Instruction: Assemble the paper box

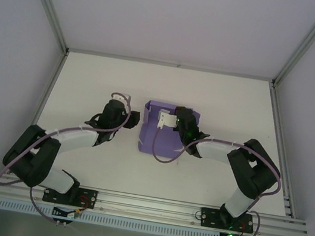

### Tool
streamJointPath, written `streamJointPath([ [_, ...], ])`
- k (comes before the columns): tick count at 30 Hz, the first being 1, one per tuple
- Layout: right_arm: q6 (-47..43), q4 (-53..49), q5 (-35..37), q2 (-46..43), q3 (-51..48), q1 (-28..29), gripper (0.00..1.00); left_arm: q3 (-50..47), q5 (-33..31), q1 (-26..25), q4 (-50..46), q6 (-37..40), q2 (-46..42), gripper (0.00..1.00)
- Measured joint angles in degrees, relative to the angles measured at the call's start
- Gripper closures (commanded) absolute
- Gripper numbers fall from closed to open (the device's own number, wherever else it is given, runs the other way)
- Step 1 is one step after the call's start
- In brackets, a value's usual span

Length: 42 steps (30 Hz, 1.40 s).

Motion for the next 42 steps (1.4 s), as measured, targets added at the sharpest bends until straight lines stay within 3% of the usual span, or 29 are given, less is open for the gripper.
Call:
streamJointPath([
  [6,0.94,-0.57,-0.02,0.0,0.0,0.0,1.0,4.13,9.25,0.04,2.08,1.53,10.36,0.37],
  [12,1.42,-0.83,0.02,0.0,0.0,0.0,1.0,7.98,13.29,-0.22,4.09,2.38,15.23,0.41],
  [15,1.46,-0.83,0.02,0.0,0.0,0.0,1.0,9.35,12.79,-1.07,4.74,2.95,16.96,0.47],
  [22,1.42,-0.87,0.24,-0.28,-0.39,0.11,1.0,10.73,7.34,-3.13,5.05,3.78,18.4,0.48],
  [29,2.08,-3.08,0.44,-2.49,-1.11,0.66,1.0,12.63,0.66,-4.22,5.09,4.35,20.17,0.43],
  [38,4.46,-6.97,0.5,-3.34,-0.57,0.76,1.0,12.83,0.9,-4.85,7.96,7.52,21.62,0.4],
  [42,5.35,-8.63,0.66,-3.3,0.42,0.76,1.0,12.87,1.01,-5.09,9.25,9.86,22.05,0.44],
])
